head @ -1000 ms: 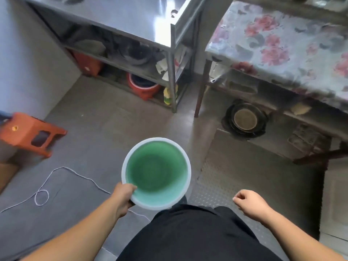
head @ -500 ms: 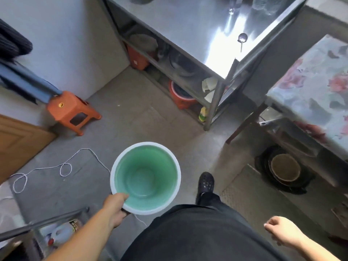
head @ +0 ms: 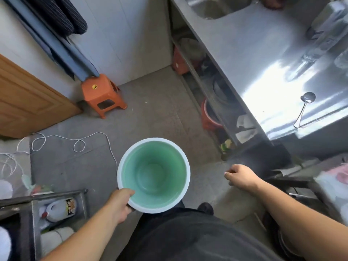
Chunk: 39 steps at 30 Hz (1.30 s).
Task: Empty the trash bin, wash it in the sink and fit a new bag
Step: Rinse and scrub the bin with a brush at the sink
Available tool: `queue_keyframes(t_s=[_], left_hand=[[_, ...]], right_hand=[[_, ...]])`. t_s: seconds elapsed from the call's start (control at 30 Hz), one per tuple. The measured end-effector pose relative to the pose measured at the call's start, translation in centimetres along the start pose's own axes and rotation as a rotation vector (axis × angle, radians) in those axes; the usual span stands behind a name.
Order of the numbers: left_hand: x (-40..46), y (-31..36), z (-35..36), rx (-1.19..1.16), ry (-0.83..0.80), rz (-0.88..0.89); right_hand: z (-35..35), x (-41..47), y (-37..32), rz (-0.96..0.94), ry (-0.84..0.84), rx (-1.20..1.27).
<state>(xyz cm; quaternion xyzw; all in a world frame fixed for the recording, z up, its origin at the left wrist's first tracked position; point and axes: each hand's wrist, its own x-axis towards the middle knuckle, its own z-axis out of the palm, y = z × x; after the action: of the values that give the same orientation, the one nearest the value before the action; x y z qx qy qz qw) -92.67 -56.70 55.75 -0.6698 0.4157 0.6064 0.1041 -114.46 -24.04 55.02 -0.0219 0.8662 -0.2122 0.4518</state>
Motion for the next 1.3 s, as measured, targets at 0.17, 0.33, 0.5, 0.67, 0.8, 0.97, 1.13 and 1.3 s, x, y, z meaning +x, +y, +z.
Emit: queue_keyframes(t_s=[0.17, 0.33, 0.5, 0.67, 0.8, 0.97, 1.13, 1.3], left_hand=[[4.7, 6.9, 0.2, -0.049, 0.01, -0.033], [8.6, 16.8, -0.5, -0.064, 0.027, -0.055], [11.3, 26.5, 0.3, -0.039, 0.043, -0.017], [13.3, 33.7, 2.9, -0.045, 0.031, -0.029], [14.8, 38.9, 5.9, -0.056, 0.029, -0.032], [15.2, 45.5, 9.7, -0.064, 0.057, -0.015], [15.0, 53.2, 12.8, -0.054, 0.059, 0.016], [15.4, 59.3, 15.9, -0.043, 0.029, 0.038]], right_hand=[[-1.8, 5.8, -6.7, 0.018, -0.014, -0.044], [-3.0, 8.8, -9.7, 0.131, -0.06, -0.115], [-5.1, 10.7, -9.8, 0.297, -0.031, -0.083], [-8.2, 14.2, -12.6, 0.347, -0.051, -0.075], [-11.3, 19.7, -17.6, 0.35, -0.057, -0.072], [-17.1, 27.7, -25.6, 0.203, -0.127, -0.146], [-23.5, 34.4, -34.1, 0.077, -0.125, -0.039], [-28.0, 38.5, -40.1, -0.01, -0.081, -0.053]])
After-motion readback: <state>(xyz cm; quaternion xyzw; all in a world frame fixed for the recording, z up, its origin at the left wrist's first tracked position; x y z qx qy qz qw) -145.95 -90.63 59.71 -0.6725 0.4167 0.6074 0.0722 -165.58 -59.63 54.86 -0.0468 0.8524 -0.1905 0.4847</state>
